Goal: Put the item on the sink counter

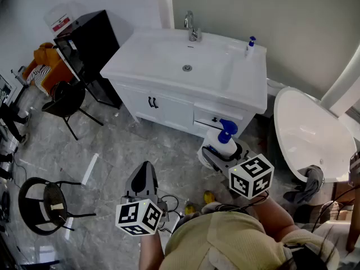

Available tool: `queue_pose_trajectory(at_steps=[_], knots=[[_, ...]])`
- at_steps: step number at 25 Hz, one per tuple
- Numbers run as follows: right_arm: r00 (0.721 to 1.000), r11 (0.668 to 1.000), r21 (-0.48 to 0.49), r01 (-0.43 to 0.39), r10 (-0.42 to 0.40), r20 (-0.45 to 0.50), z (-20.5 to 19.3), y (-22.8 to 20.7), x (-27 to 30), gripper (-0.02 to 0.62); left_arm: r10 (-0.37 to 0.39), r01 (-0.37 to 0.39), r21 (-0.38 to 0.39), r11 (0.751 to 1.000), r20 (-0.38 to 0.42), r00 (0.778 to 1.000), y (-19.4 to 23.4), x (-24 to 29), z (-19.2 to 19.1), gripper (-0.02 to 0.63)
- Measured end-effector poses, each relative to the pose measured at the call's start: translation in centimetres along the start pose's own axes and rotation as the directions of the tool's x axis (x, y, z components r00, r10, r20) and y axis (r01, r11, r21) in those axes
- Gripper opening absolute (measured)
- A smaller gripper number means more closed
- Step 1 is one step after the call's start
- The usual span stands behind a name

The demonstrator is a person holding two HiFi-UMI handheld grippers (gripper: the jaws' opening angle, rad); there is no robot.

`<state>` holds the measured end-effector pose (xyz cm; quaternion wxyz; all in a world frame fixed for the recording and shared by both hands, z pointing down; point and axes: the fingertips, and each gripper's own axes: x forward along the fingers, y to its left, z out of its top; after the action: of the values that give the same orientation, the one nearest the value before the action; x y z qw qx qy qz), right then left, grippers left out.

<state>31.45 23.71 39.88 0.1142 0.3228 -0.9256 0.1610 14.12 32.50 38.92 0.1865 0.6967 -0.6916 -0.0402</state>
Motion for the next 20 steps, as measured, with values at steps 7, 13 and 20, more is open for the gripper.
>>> queue_pose_trajectory(at_steps=[7,13,20], knots=[[1.0,1.0,0.005,0.007,-0.007,-0.002,-0.2,-0.2,-0.2,0.279,0.0,0.0,0.006,1.0,-0.006,1.0,-0.2,-0.1,-0.1,0.035],[1.0,1.0,0.025,0.01,-0.01,0.01,-0.1,-0.2,-0.1,0.279,-0.004,0.004,0.015,1.0,-0.001,1.0,-0.2,-0.3,0.0,0.035],[1.0,0.999,-0.034,-0.007,0.008,0.011,0.6,0.9,0.3,0.279,-0.013,0.013,-0.036,0.999,0.01,1.0,0.9,-1.1,0.4,0.035]])
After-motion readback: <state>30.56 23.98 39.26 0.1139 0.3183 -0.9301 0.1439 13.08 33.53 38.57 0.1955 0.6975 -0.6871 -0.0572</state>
